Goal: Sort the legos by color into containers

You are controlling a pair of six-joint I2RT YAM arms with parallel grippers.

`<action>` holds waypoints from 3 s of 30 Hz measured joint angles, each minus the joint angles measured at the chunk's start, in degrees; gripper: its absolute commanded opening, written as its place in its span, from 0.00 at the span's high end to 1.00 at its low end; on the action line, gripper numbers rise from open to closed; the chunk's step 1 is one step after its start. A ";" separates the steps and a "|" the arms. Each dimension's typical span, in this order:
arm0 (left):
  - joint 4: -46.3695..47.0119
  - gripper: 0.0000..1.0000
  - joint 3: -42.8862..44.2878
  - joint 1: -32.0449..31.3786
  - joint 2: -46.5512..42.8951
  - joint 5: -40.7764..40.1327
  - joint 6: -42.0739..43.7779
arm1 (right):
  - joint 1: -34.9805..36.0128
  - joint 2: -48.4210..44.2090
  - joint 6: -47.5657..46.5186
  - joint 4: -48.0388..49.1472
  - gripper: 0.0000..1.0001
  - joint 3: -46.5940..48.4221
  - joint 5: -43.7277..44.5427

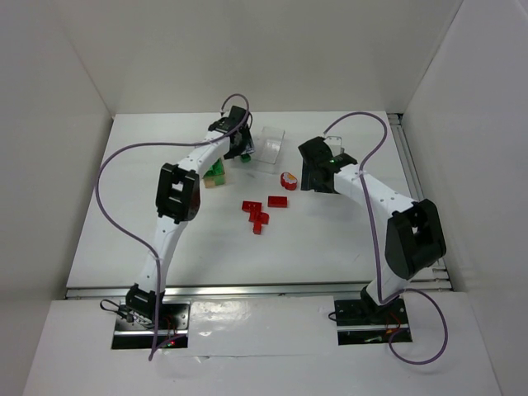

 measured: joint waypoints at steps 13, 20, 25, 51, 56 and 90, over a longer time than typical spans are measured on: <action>-0.63 0.74 -1.36 -1.95 -0.81 -2.03 0.15 | 0.00 0.76 -0.02 -0.07 0.08 0.04 0.00; -3.48 0.84 -6.05 -2.43 -8.48 -2.54 1.51 | 0.00 0.76 -0.04 -0.07 0.08 0.04 -0.07; -3.10 0.84 -13.11 -2.40 -22.03 -5.42 3.39 | 0.26 0.76 -0.17 -0.04 0.08 0.04 -0.07; -4.92 0.07 -27.19 0.39 -24.13 -15.06 4.81 | 2.73 0.83 -0.57 -0.46 0.08 1.99 -0.09; -6.49 0.07 -25.79 0.35 -23.28 -14.67 4.94 | 3.32 1.14 -0.66 -0.79 0.08 3.08 -0.09; -4.46 0.02 -47.23 -1.33 -53.70 3.10 9.60 | 4.59 23.47 -13.70 14.29 0.00 12.31 -12.17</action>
